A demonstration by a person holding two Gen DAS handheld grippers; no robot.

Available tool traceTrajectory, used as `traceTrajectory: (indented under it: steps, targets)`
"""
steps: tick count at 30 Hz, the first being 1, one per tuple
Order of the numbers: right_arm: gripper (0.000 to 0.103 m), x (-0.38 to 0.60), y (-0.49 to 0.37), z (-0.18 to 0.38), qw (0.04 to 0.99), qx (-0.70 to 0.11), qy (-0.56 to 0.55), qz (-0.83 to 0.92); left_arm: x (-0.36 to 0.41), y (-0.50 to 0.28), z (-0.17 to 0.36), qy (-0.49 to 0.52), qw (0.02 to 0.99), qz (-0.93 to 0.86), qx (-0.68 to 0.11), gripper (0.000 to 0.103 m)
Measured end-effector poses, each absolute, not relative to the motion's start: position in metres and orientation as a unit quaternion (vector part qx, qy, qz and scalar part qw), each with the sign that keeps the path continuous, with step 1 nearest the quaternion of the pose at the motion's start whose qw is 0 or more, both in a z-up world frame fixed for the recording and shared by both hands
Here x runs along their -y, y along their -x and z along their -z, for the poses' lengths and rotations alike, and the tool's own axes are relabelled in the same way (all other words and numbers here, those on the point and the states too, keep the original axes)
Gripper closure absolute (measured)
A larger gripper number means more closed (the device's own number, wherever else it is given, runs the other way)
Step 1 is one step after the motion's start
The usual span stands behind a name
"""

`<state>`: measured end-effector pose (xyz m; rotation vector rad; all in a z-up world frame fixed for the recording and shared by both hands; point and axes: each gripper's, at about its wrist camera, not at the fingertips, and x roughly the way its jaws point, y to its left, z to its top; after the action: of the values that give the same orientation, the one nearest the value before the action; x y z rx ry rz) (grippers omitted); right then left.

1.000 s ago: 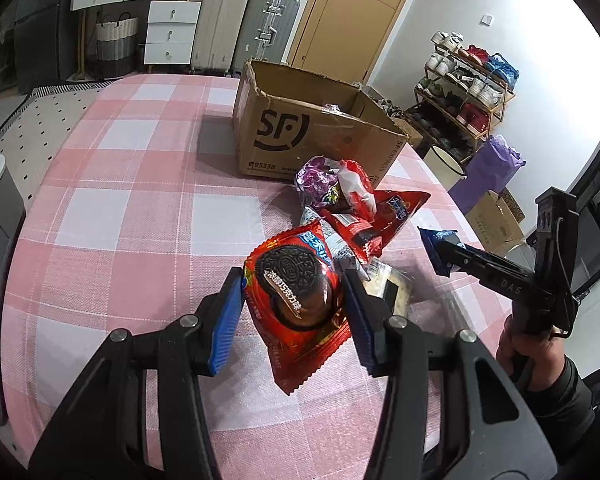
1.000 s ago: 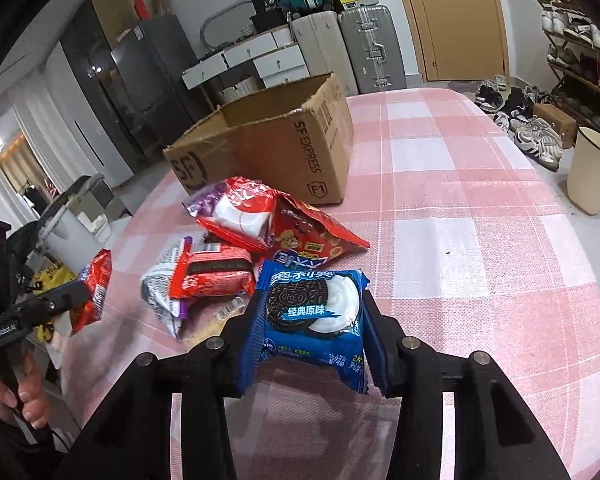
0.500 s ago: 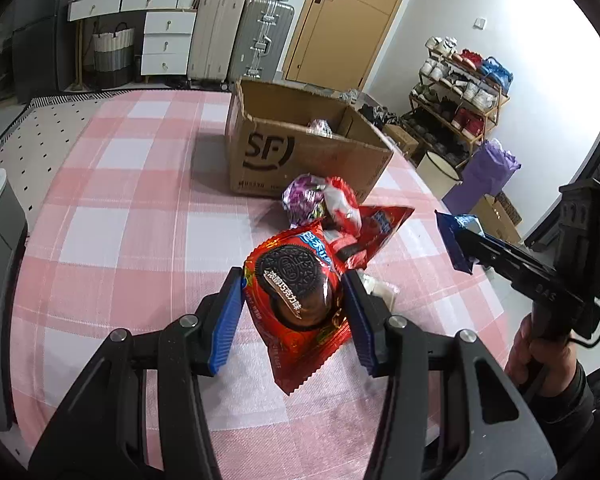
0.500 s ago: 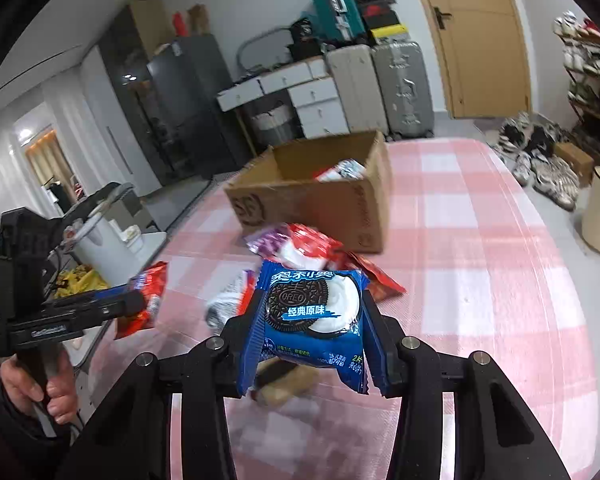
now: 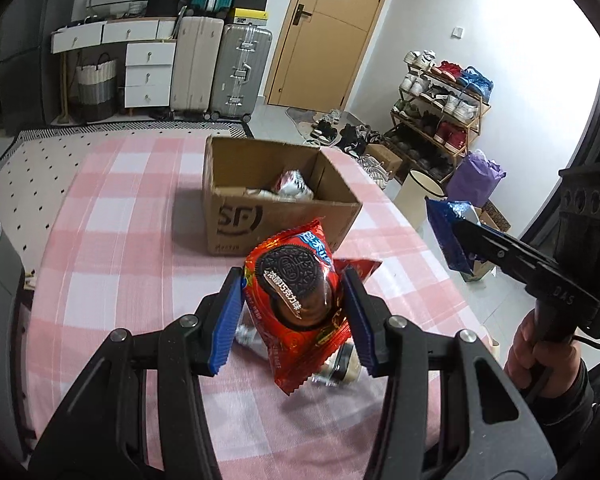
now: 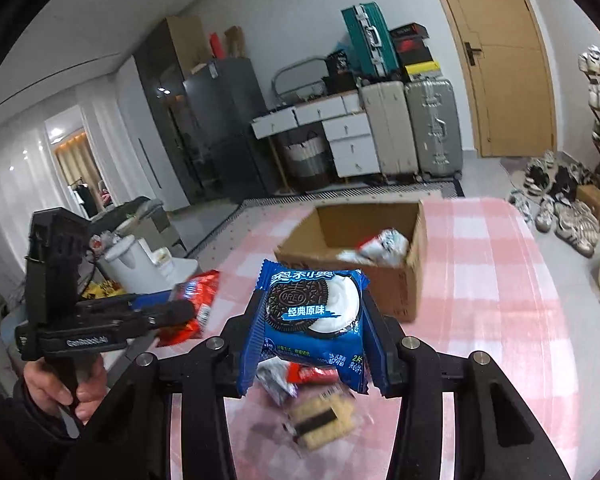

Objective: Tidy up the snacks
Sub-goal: 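Carry both Oreo packs over the box and open both tools to drop them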

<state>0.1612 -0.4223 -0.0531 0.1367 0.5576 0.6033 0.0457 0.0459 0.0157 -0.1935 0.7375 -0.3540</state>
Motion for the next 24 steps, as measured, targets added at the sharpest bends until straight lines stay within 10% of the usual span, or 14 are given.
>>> traceTrajectory:
  steps: [24]
  targets:
    - [0.058,0.378,-0.274,-0.037,0.914,-0.243,-0.033,-0.324,-0.015,-0.184,-0.097,0.075,0.924,0.175,-0.332,0.057]
